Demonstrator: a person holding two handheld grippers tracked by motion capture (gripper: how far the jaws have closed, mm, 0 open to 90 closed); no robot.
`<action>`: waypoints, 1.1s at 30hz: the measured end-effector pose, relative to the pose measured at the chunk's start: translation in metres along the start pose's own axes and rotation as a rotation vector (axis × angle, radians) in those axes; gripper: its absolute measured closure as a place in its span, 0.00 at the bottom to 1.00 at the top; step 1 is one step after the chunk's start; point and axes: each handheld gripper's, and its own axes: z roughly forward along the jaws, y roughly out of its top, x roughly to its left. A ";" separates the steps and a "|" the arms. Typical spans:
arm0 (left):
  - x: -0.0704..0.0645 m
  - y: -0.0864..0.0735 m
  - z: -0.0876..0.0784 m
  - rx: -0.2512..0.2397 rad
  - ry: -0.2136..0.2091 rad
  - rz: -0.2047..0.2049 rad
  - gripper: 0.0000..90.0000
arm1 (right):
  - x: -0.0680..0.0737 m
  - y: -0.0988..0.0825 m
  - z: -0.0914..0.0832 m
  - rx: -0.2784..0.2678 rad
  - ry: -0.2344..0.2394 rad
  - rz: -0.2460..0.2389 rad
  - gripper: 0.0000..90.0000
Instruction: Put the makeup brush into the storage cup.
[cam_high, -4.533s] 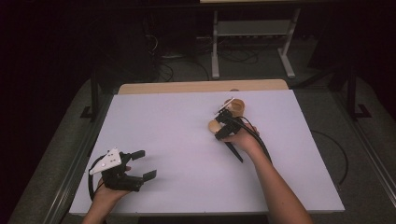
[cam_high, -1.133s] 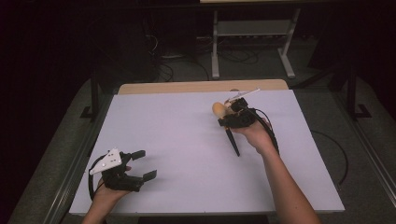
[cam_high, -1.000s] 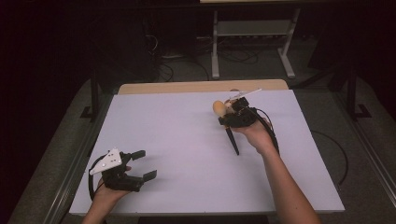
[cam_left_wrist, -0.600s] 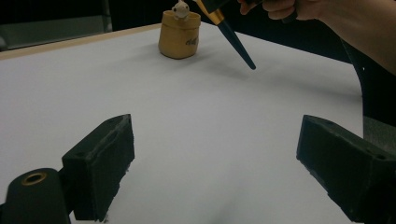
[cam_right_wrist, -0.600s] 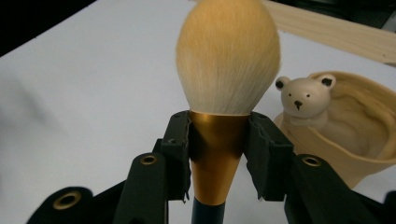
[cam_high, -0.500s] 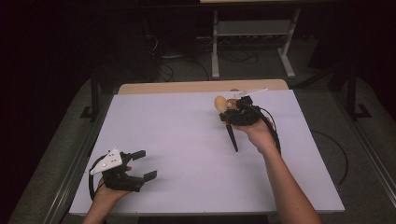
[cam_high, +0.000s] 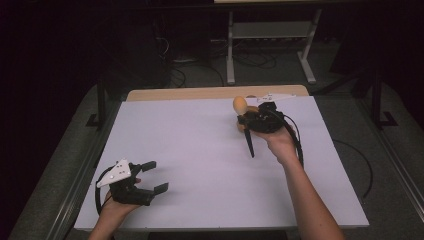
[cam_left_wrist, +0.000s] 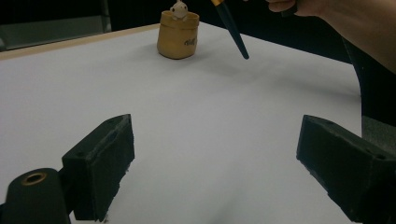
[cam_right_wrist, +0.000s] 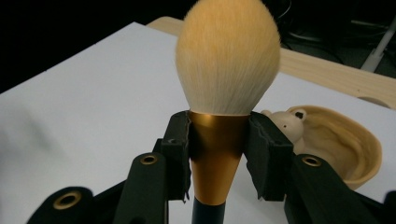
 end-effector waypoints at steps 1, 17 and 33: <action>0.000 0.000 0.000 -0.002 0.000 0.001 0.12 | -0.001 0.000 -0.001 -0.014 -0.002 -0.009 0.68; 0.000 0.000 0.000 -0.002 -0.001 -0.001 0.12 | -0.006 0.004 -0.026 -0.173 -0.039 0.002 0.68; 0.001 0.000 -0.001 0.000 0.000 -0.002 0.12 | -0.011 0.003 -0.040 -0.312 -0.067 -0.011 0.68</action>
